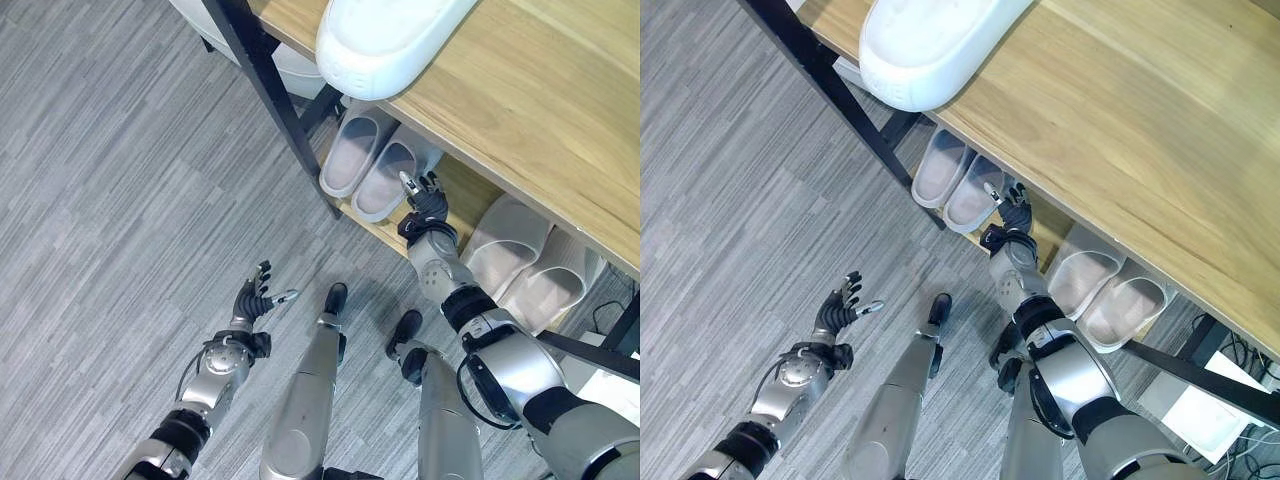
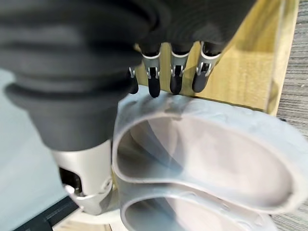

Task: Arrange the slippers neatly on the shoe rack.

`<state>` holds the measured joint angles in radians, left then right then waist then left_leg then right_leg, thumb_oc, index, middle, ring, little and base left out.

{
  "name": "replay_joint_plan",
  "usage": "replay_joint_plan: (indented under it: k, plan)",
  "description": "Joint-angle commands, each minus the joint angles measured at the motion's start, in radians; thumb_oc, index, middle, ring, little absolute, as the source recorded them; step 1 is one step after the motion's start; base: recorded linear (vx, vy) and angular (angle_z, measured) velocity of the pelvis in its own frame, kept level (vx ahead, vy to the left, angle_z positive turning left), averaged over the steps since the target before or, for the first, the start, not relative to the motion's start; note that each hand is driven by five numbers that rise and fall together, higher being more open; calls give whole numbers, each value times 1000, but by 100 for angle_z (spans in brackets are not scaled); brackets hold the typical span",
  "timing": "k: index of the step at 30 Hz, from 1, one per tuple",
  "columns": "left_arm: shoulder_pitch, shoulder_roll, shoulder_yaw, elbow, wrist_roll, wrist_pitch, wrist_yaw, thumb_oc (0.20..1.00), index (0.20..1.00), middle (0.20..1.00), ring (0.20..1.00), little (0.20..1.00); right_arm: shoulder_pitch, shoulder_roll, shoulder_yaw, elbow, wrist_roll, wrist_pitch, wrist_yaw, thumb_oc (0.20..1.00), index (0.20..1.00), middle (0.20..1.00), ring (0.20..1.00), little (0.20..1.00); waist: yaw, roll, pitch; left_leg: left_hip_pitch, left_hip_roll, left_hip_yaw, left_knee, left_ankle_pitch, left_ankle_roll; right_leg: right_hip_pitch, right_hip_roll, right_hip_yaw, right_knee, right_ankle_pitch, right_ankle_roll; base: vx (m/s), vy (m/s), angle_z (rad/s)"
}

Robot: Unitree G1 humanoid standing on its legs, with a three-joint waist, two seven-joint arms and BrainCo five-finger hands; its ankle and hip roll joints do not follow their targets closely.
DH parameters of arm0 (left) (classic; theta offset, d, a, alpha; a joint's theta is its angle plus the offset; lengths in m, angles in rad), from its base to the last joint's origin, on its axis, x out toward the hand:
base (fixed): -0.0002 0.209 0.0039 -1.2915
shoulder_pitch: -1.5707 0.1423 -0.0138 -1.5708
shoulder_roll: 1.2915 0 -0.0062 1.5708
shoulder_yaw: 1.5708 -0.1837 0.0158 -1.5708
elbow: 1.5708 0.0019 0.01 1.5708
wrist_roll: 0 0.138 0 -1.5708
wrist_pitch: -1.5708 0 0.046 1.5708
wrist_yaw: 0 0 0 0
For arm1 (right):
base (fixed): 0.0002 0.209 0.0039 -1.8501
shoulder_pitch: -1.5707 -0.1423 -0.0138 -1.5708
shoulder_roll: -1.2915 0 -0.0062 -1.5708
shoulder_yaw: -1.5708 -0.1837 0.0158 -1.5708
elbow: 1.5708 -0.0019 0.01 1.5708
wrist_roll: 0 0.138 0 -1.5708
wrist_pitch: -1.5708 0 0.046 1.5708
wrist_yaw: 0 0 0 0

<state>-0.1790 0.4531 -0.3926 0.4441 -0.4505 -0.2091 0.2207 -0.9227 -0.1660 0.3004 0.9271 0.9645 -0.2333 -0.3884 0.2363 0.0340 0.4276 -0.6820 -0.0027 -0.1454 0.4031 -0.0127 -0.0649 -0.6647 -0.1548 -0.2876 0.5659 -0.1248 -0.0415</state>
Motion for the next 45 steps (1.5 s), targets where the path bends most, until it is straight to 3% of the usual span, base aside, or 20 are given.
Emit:
replay_joint_plan:
  k: [1,6,12,13,15,19,23,25,30,31,32,33,37,41,42,43,45]
  plan:
    - [-29,23,-30,-53,29,-40,-16,1000,1000,1000,1000,1000,-53,-7,4,-50,22,-36,77,1000,1000,1000,1000,1000,28,20,0,23,-20,14,13,-97,21,140,-43,56,-66,-117,114,36,-25,21]
    - [-31,32,-89,5,69,-11,-82,1000,1000,1000,1000,1000,-50,-24,16,-38,-11,-15,91,1000,1000,1000,1000,1000,24,20,-6,72,-25,16,-26,-89,22,188,-44,55,-96,-108,116,38,9,6]
    - [-13,87,-154,29,200,26,-167,1000,1000,1000,1000,1000,103,-37,100,-140,-133,46,156,1000,1000,1000,1000,1000,-21,-4,-21,177,-3,46,-106,-75,21,276,-28,69,-201,-57,126,10,17,-10]
    - [-7,81,-153,38,209,29,-175,1000,1000,1000,1000,1000,150,-43,113,-179,-140,50,181,1000,1000,1000,1000,1000,-30,-12,-30,193,2,57,-140,-35,23,292,-22,62,-245,-12,126,-18,21,-21]
    - [15,59,-138,69,206,42,-189,1000,1000,1000,1000,1000,251,-63,148,-240,-168,69,229,1000,1000,1000,1000,1000,-54,-35,-68,264,16,67,-217,-9,21,359,-9,62,-331,28,134,63,0,-27]
    - [35,29,-122,99,209,51,-197,1000,1000,1000,1000,1000,359,-75,170,-302,-197,92,283,1000,1000,1000,1000,1000,-76,-55,-115,345,30,79,-294,16,18,438,1,64,-419,63,145,128,-24,-21]
    - [86,-11,-43,101,204,60,-201,1000,1000,1000,1000,1000,600,-138,137,-493,-283,109,379,1000,1000,1000,1000,1000,-129,-66,-198,477,41,106,-399,36,19,544,13,80,-537,112,162,124,-3,-26]
    - [100,-13,-22,95,208,61,-200,1000,1000,1000,1000,1000,652,-164,126,-543,-296,112,399,1000,1000,1000,1000,1000,-139,-62,-211,508,40,115,-422,39,19,563,17,88,-558,120,166,88,20,-22]
    - [171,-37,61,81,227,57,-206,1000,1000,1000,1000,1000,950,-260,2,-822,-363,92,487,1000,1000,1000,1000,1000,-199,-47,-285,590,42,157,-490,45,14,618,27,113,-634,143,178,72,0,-30]
    - [198,-52,82,67,248,49,-222,1000,1000,1000,1000,1000,1116,-298,-73,-932,-432,77,527,1000,1000,1000,1000,1000,-238,-38,-318,610,44,175,-490,34,10,634,28,124,-650,144,183,81,-17,-14]
    - [199,-53,80,66,248,49,-222,1000,1000,1000,1000,1000,1121,-298,-75,-935,-432,78,527,1000,1000,1000,1000,1000,-237,-37,-320,611,45,176,-490,33,10,635,28,125,-650,144,183,88,-57,-40]
    - [198,-55,48,45,281,39,-239,1000,1000,1000,1000,1000,1209,-313,-112,-931,-524,65,520,1000,1000,1000,1000,1000,-277,-27,-339,636,48,193,-490,23,10,647,31,148,-649,142,186,48,-44,-46]
    - [127,-26,-98,-90,318,35,-300,1000,1000,1000,1000,1000,1235,-343,-102,-889,-628,62,501,1000,1000,1000,1000,1000,-344,-7,-360,665,57,239,-490,8,12,641,43,205,-646,142,186,17,-42,-65]
    - [-9,31,-254,-260,337,26,-371,1000,1000,1000,1000,1000,1238,-373,-80,-833,-650,73,507,1000,1000,1000,1000,1000,-381,5,-370,669,60,254,-490,3,13,629,50,229,-642,145,186,-14,-38,-38]
    - [-9,31,-254,-260,337,26,-371,1000,1000,1000,1000,1000,1238,-373,-80,-833,-650,73,507,1000,1000,1000,1000,1000,-381,5,-370,669,60,254,-490,3,13,629,50,229,-642,145,186,-1,-47,-5]
    - [-136,45,-355,-372,332,16,-414,1000,1000,1000,1000,1000,1224,-385,-85,-756,-652,72,499,1000,1000,1000,1000,1000,-402,12,-370,672,60,258,-490,0,14,627,50,236,-638,145,188,3,-31,-5]
    - [-201,55,-387,-437,327,16,-430,1000,1000,1000,1000,1000,1207,-377,-97,-697,-649,72,484,1000,1000,1000,1000,1000,-407,16,-367,670,59,258,-490,0,14,623,50,237,-636,145,189,-7,-15,5]
